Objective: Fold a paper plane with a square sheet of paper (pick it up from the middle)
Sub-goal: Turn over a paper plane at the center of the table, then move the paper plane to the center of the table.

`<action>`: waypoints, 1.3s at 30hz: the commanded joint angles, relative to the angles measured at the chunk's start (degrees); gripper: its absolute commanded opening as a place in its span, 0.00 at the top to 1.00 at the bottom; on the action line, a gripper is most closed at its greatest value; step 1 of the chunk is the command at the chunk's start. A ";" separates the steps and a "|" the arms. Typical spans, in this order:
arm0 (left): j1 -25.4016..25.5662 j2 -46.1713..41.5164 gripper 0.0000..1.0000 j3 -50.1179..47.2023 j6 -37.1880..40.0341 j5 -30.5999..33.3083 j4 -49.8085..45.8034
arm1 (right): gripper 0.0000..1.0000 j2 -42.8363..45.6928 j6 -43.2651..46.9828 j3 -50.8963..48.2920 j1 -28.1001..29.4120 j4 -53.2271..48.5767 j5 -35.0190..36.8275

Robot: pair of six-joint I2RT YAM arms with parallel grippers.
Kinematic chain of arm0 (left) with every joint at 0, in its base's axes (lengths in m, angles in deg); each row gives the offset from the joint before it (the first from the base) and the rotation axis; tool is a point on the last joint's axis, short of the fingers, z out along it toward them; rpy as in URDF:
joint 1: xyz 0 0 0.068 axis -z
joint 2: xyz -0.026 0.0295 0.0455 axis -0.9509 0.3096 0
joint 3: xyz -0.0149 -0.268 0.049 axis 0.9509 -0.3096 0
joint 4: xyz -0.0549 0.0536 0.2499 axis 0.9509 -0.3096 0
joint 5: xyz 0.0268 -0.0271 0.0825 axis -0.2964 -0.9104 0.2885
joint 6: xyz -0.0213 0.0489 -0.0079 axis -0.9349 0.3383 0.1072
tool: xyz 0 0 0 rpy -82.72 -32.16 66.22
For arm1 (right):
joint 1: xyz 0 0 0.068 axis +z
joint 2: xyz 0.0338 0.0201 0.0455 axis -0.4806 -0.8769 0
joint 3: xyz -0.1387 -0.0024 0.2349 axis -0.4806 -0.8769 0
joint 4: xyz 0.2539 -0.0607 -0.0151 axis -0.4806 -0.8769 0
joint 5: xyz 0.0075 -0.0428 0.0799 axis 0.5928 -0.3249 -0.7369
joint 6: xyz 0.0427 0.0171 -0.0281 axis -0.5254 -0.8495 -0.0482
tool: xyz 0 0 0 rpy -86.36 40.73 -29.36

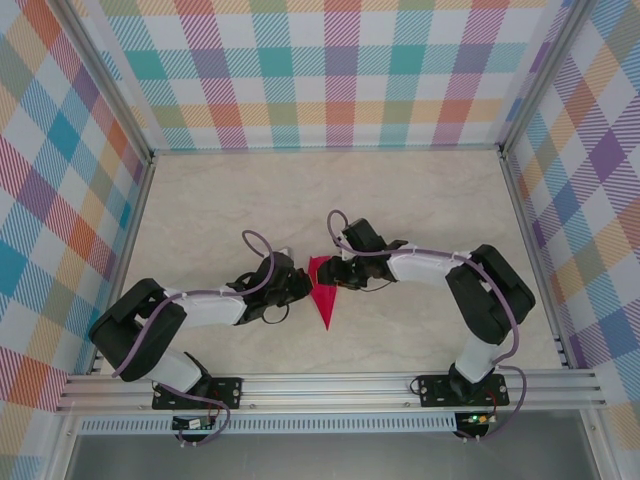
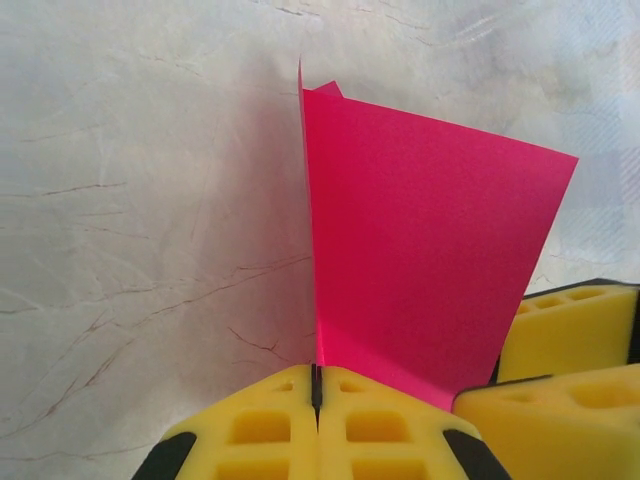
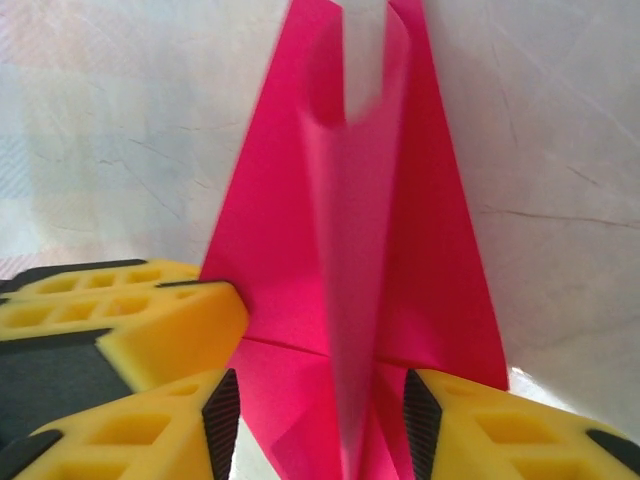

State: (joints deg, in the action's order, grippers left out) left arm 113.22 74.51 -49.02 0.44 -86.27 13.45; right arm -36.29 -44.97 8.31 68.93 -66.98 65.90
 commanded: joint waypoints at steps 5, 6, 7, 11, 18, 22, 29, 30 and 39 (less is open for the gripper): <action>-0.65 -0.14 1.00 -1.25 -0.75 1.90 0.10 | 0.42 -0.98 3.73 1.44 1.10 -6.03 2.12; -0.65 -0.05 1.00 -1.26 -0.77 1.82 0.24 | 0.42 -1.09 4.03 1.26 1.25 -5.38 0.81; -0.65 -0.04 1.00 -1.18 -0.77 1.73 0.21 | 0.42 -1.26 4.09 1.31 1.48 -5.33 -0.32; -0.65 0.13 1.00 -1.00 -0.77 1.69 0.26 | 0.42 -1.64 4.01 1.12 2.54 -4.42 -3.53; -0.65 -0.04 1.00 -0.86 -0.75 1.38 0.28 | 0.42 -1.61 4.04 0.88 3.71 -4.10 -5.08; -0.69 -0.14 1.00 -0.73 -0.68 1.21 0.29 | 0.42 -2.69 4.12 2.25 4.76 -6.52 -1.62; -0.74 -0.22 1.00 -0.67 -0.94 0.61 0.55 | 0.52 -4.44 3.94 4.98 5.84 -9.58 2.89; -0.76 -0.31 1.00 -0.64 -1.04 0.72 0.46 | 0.54 -4.67 3.79 5.26 5.93 -10.05 3.33; -0.74 -1.22 1.00 -0.57 -1.15 1.36 -0.78 | 0.68 -3.84 2.78 5.11 6.27 -11.81 7.20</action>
State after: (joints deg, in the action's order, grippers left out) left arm 112.70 74.51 -49.61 -0.50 -85.48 13.25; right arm -40.27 -42.06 12.57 74.59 -76.58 70.95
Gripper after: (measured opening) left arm 0.039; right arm 0.324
